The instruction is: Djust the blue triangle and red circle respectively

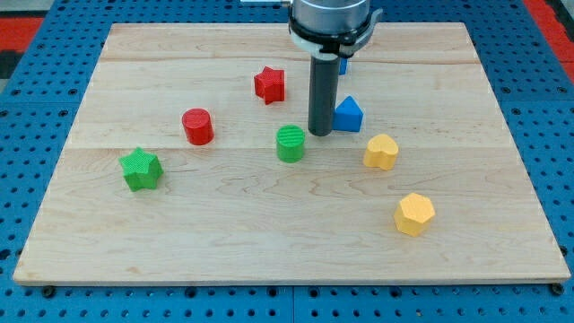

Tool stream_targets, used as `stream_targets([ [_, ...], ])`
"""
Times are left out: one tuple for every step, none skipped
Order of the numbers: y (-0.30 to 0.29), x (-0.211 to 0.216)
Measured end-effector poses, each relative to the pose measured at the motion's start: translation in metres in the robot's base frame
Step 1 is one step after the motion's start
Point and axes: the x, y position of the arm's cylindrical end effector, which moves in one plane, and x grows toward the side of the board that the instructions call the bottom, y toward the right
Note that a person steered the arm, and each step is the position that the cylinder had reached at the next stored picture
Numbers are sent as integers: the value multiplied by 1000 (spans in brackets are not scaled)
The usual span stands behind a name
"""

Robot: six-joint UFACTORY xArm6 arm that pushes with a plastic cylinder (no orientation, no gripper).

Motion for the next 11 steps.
stream_targets([
  [3, -1],
  [29, -1],
  [17, -2],
  [-23, 5],
  [-14, 19],
  [-13, 44],
  [13, 76],
  [30, 102],
  [27, 110],
  [26, 110],
  [21, 108],
])
